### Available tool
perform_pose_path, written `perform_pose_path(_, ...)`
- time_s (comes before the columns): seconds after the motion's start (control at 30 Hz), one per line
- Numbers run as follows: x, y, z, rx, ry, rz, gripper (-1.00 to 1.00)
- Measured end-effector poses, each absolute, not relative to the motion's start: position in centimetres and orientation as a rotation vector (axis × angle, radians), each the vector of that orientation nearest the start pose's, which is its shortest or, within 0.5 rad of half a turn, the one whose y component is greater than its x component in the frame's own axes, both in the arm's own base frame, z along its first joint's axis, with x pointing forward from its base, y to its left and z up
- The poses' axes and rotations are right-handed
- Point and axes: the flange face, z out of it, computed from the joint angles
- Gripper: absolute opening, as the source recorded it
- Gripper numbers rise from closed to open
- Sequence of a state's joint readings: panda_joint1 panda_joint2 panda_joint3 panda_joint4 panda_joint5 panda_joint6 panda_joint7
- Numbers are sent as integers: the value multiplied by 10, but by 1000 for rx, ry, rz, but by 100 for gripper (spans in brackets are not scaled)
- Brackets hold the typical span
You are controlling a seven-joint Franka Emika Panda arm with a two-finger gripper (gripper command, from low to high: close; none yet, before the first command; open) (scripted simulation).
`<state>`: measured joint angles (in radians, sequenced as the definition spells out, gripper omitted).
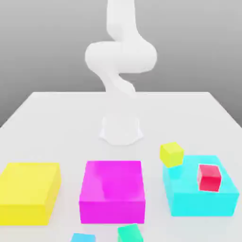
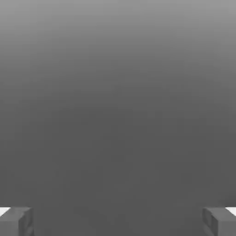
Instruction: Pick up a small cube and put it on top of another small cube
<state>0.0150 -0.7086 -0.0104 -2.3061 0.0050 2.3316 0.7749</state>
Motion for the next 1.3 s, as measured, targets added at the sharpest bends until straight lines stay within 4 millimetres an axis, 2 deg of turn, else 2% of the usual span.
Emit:
perform_pose_path(0.1, 418, 2, 634, -2568, 995, -852, 0)
perform_pose_path(0.23, 459, 5, 572, -2656, 967, -723, 0)
perform_pose_path(0.47, 507, 13, 451, -2799, 912, -491, 0)
perform_pose_path(0.6, 520, 18, 377, -2875, 875, -355, 0)
perform_pose_path(0.7, 523, 20, 322, -2930, 845, -251, 0)
perform_pose_path(0.9, 511, 21, 212, -3030, 783, -37, 0)
perform_pose_path(0.97, 508, 21, 181, -3042, 774, -10, 0)
perform_pose_path(1.07, 507, 21, 139, -3045, 771, -1, 0)
perform_pose_path(1.1, 507, 21, 131, -3045, 771, -1, -100)
perform_pose_path(1.3, 506, 21, 127, -3046, 771, 0, -100)
